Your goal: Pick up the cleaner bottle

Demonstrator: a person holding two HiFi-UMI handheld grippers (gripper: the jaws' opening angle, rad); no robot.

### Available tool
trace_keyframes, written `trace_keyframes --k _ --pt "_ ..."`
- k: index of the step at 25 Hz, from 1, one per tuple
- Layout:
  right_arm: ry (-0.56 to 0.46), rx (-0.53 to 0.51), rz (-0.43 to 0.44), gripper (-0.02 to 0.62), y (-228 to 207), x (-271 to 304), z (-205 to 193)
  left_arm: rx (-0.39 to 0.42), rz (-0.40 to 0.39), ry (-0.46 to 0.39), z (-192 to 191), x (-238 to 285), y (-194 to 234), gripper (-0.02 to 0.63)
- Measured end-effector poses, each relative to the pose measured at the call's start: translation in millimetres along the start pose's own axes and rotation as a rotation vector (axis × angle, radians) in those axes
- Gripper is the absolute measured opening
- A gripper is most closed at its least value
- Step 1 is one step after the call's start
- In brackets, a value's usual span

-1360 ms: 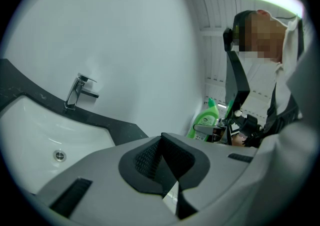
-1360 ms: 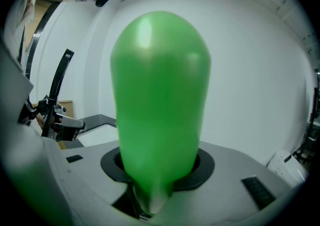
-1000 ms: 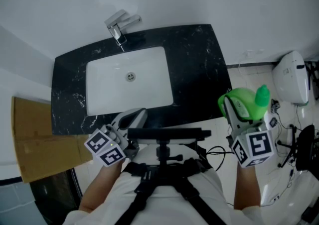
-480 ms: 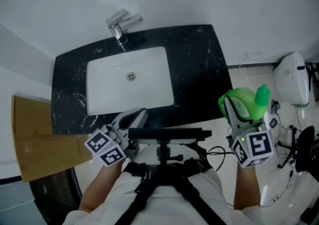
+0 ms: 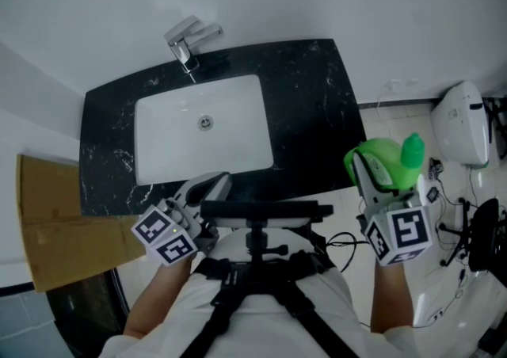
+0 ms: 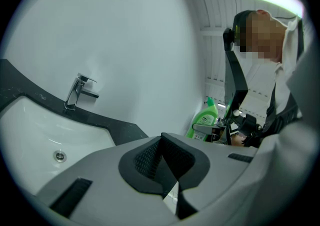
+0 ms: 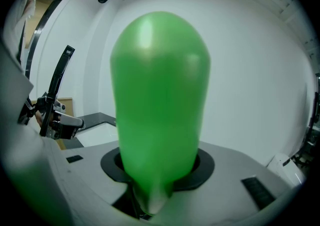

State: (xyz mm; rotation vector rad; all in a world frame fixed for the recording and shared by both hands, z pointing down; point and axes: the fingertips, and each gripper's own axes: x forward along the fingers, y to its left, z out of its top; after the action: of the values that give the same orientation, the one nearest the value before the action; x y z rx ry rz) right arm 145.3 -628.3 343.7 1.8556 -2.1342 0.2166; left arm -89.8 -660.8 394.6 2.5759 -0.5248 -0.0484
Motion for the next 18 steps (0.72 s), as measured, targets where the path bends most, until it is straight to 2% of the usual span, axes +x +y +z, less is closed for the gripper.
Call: trace_keyframes --k 18 --pt "0.005 -0.004 0.001 0.16 1.6 3.0 -0.1 -0.002 0.003 -0.001 -1.5 -0.6 1.4 0.0"
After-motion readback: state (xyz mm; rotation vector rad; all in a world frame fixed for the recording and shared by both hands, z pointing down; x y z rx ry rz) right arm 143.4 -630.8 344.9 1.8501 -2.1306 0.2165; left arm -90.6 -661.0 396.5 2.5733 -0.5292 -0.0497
